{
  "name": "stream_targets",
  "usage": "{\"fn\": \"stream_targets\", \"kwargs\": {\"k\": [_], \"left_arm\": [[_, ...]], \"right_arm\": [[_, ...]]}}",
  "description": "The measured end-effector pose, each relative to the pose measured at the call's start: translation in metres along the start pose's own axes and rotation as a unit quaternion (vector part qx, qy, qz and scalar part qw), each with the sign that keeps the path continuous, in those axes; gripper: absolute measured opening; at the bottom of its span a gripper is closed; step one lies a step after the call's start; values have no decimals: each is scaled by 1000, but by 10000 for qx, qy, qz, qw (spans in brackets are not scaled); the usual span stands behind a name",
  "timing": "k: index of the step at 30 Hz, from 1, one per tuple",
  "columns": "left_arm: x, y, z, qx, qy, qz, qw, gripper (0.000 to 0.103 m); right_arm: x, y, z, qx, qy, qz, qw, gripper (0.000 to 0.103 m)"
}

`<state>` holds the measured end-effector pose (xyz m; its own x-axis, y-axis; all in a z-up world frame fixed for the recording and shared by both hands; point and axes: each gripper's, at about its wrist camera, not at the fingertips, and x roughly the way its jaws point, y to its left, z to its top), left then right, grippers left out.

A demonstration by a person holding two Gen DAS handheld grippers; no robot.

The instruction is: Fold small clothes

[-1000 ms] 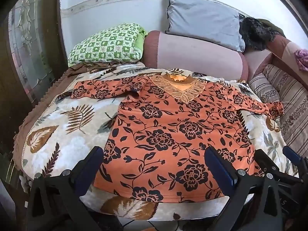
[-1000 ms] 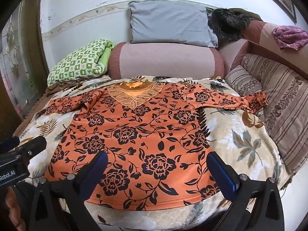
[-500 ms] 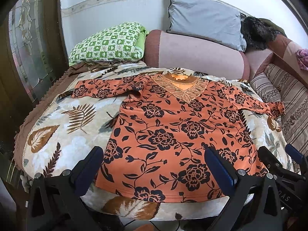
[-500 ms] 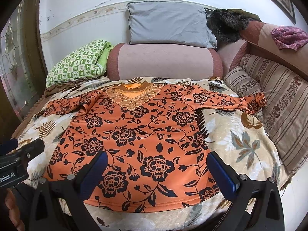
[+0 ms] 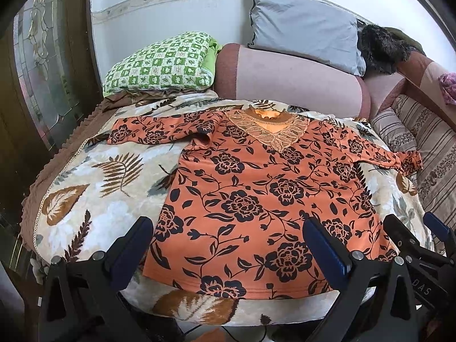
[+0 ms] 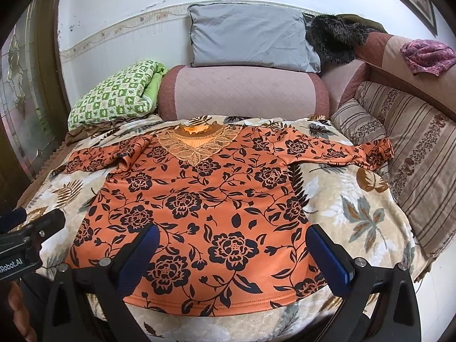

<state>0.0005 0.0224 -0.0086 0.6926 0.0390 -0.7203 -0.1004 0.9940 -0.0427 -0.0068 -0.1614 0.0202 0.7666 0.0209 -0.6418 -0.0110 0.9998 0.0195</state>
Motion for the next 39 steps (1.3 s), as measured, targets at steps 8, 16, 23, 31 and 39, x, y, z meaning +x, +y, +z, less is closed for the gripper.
{"fn": "stream_targets", "kwargs": {"k": [8,16,23,31,39], "left_arm": [[0,0,0,-1,6,-2,10000,103],[-1,-1,0,-1,17,-4,10000,103],[-1,-1,0,3,14,-8,10000,103],[-1,-1,0,2,16,-3,10000,103],[-1,-3,0,-1,23,5,10000,103]], "right_arm": [[0,1,1,7,-16,5,10000,103],[-1,0,1,12,-21,1,10000,103],[-1,0,1,19,-19,3,10000,103],[-1,-1,2,18,-21,5,10000,103],[-1,-1,2,27,-22,9,10000,103]]}}
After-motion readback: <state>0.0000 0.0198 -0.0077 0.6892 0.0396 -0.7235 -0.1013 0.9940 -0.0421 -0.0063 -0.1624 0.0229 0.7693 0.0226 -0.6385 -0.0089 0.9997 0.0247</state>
